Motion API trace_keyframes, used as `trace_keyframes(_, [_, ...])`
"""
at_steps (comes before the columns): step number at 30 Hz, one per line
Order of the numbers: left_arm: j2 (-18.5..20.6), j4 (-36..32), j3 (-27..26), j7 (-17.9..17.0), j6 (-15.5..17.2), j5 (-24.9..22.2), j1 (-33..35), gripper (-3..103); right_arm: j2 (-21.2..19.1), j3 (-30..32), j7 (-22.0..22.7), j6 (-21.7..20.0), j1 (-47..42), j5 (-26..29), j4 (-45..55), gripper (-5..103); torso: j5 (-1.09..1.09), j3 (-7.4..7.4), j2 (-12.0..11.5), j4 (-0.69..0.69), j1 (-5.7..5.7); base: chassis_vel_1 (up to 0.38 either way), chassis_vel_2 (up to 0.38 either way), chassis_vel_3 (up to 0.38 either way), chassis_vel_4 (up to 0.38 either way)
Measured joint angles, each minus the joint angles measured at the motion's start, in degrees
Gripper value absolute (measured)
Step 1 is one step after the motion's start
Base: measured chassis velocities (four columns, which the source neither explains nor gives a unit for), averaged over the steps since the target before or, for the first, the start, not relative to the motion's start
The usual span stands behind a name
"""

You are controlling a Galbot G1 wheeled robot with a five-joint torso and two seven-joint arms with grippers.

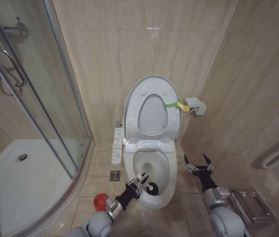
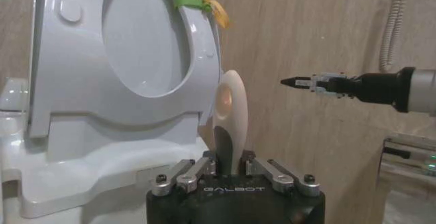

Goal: Open the toilet lid, clean the toilet bowl with a toilet brush, close the toilet lid, and flush.

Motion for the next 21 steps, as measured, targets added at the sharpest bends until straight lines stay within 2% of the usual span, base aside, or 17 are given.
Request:
trace_keyframes(6, [0.0, 4.2, -0.9, 0.7, -0.3, -0.1, -0.4, 19, 0.0, 0.0, 0.0, 0.0, 0.0, 0.0, 0.0, 100, 0.00, 0.00, 0.0, 0.01, 0.00, 0.000, 0.000, 0.000, 0.000])
trace_keyframes(10, [-1.1, 9.5, -2.7, 1.5, -1.4, -1.3, -3.3, 19, 0.0, 0.0, 0.0, 0.0, 0.0, 0.0, 0.0, 100, -0.01, 0.00, 0.0, 0.00, 0.00, 0.000, 0.000, 0.000, 0.000])
trace_keyframes(12, [-1.2, 9.8, -3.2, 1.5, -1.6, -1.5, -3.8, 19, 0.0, 0.0, 0.0, 0.0, 0.0, 0.0, 0.0, 100, -0.01, 0.00, 0.0, 0.00, 0.00, 0.000, 0.000, 0.000, 0.000])
trace_keyframes(21, [-0.2, -0.1, -1.7, -0.3, -1.3, -0.5, -2.4, 19, 0.0, 0.0, 0.0, 0.0, 0.0, 0.0, 0.0, 100, 0.00, 0.00, 0.0, 0.00, 0.00, 0.000, 0.000, 0.000, 0.000])
